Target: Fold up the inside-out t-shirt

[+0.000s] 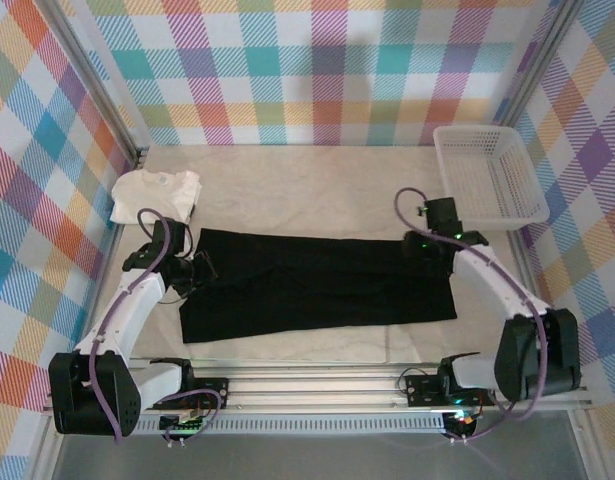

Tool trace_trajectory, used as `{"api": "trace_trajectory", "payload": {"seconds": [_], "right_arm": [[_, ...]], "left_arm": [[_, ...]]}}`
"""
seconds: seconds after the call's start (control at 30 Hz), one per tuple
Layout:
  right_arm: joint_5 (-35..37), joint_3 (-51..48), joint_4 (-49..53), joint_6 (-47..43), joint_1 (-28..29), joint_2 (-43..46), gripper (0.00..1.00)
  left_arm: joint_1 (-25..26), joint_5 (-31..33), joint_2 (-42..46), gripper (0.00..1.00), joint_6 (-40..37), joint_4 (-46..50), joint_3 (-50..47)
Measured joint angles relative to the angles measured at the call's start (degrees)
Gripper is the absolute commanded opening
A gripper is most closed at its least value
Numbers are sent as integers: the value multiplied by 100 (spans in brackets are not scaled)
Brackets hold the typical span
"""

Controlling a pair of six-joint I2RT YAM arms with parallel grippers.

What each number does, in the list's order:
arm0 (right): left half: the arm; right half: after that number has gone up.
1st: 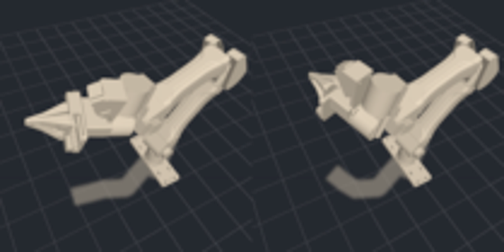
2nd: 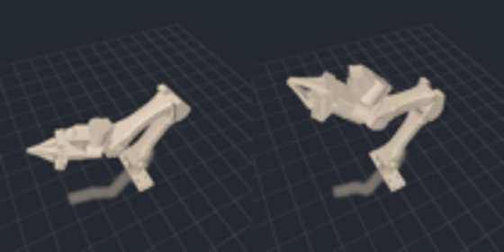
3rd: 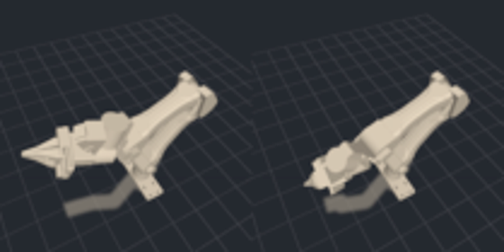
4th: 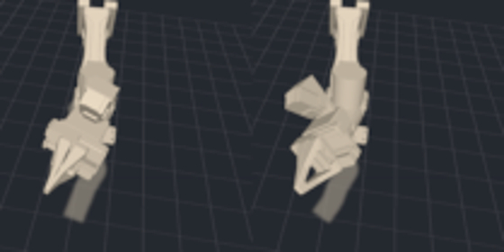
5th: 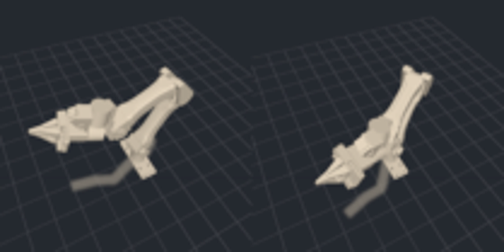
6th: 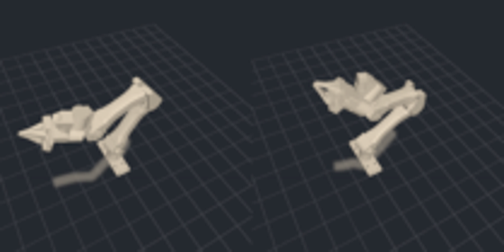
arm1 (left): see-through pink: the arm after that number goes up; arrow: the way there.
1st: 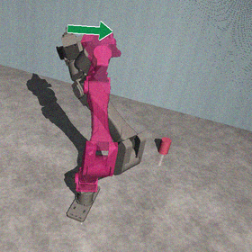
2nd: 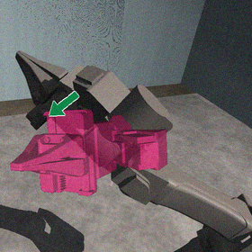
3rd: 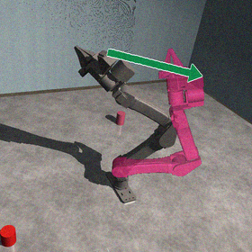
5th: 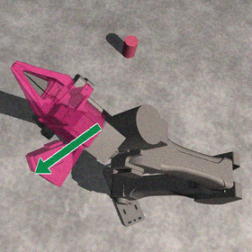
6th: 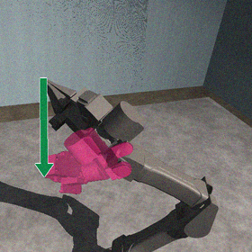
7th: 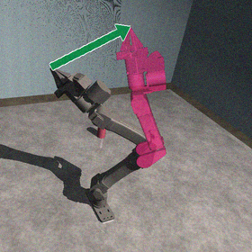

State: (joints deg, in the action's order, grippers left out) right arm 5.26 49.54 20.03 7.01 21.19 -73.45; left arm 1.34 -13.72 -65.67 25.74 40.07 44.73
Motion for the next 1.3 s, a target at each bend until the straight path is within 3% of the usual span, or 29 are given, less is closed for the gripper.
{"api": "trace_trajectory", "payload": {"seconds": [0.2,0.37,0.63,1.03,1.3], "right_arm": [[-603,142,-1665,-472,2387,-1117,61],[-944,901,-2697,-647,3504,-2669,53],[-1222,2002,-3362,-785,3768,-4181,50],[-1128,2645,-3451,-820,3775,-5073,51],[-940,2793,-3375,-798,3775,-5248,22]], "left_arm": [[0,-184,-125,0,17,-31,179],[0,-225,-136,0,17,-125,208],[0,-234,-136,0,13,-122,208],[0,-236,-136,0,-26,-125,208],[0,-236,-136,0,-31,-125,208]]}}
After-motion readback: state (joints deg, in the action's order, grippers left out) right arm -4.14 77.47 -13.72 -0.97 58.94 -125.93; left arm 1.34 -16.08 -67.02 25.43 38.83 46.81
